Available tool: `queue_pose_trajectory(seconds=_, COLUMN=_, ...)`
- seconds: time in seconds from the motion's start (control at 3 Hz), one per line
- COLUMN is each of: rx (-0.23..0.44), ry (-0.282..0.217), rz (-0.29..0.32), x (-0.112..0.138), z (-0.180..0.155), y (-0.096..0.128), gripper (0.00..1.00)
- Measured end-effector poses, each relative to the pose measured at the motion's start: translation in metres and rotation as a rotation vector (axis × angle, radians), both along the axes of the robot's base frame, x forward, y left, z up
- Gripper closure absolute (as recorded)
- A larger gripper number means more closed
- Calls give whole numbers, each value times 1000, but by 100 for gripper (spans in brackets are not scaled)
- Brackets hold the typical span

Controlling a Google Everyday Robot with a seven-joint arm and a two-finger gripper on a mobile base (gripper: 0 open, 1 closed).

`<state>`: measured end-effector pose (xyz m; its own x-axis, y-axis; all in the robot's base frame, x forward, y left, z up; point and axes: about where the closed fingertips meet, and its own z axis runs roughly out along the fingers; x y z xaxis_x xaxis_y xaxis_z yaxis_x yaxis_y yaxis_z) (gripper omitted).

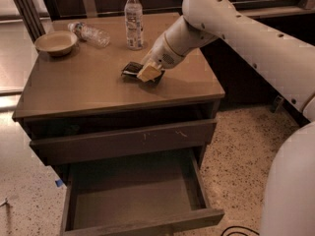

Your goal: Pick rxbar chocolate from middle drawer and place on counter

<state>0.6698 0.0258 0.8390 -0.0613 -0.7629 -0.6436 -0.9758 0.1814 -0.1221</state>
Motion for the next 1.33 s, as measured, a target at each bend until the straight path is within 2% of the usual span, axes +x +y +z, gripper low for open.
queue_pose_trajectory(seconds=0.33, rx=2, ry=5, rz=2, x=1, z=-3, y=1, gripper=85)
queue_pose_trajectory(seconds=1.33, rx=2, ry=5, rz=2, x=1, z=-3, y=1, gripper=15)
